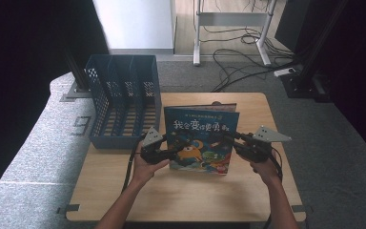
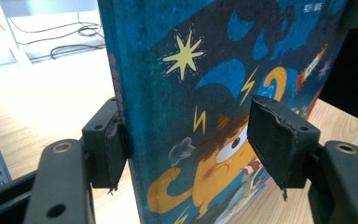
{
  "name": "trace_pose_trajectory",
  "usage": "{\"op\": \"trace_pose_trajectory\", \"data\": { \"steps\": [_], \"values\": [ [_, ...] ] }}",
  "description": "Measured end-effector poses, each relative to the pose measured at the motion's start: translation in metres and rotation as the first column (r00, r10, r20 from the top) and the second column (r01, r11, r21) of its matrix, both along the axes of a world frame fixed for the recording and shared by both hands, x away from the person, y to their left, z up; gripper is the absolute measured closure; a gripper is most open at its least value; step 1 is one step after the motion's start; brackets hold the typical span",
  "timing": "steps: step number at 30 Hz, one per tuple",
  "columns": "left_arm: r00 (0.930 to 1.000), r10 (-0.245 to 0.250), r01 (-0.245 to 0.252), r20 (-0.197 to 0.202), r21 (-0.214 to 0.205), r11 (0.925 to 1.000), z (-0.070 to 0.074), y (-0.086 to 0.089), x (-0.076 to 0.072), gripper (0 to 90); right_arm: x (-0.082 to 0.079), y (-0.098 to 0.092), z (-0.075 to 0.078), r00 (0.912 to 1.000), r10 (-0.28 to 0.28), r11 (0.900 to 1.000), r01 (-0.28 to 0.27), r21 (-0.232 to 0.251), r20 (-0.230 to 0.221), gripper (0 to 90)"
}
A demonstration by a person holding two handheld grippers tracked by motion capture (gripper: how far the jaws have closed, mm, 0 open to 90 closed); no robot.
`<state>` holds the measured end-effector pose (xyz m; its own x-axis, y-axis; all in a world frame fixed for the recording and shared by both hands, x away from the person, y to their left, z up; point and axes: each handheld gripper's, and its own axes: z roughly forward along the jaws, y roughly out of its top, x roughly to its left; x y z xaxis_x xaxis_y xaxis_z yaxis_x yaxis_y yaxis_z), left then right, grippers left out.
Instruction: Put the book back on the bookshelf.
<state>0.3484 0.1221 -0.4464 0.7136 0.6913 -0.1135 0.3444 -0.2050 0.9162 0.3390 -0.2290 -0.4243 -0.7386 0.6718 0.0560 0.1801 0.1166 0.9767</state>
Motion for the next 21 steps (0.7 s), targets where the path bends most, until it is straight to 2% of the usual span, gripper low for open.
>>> {"op": "trace_pose_trajectory", "data": {
  "steps": [4,12,21],
  "values": [
    [1.0,-0.002,0.002,0.005,-0.006,1.0,-0.001,0.0,-0.002,32.2,0.001,0.0,-0.004,0.9999,-0.005,1.0,0.005,-0.008,-0.01,66.1],
    [0.9999,-0.005,0.005,0.011,-0.009,0.9999,-0.001,0.001,-0.004,32.4,0.003,0.002,-0.008,0.9996,-0.021,0.9997,0.021,0.01,-0.021,63.3],
    [0.9999,-0.011,0.012,0.01,-0.014,0.9998,-0.004,0.002,-0.007,32.8,0.011,0.009,-0.012,0.9944,-0.095,0.995,0.096,0.026,-0.047,57.5]
  ]
}}
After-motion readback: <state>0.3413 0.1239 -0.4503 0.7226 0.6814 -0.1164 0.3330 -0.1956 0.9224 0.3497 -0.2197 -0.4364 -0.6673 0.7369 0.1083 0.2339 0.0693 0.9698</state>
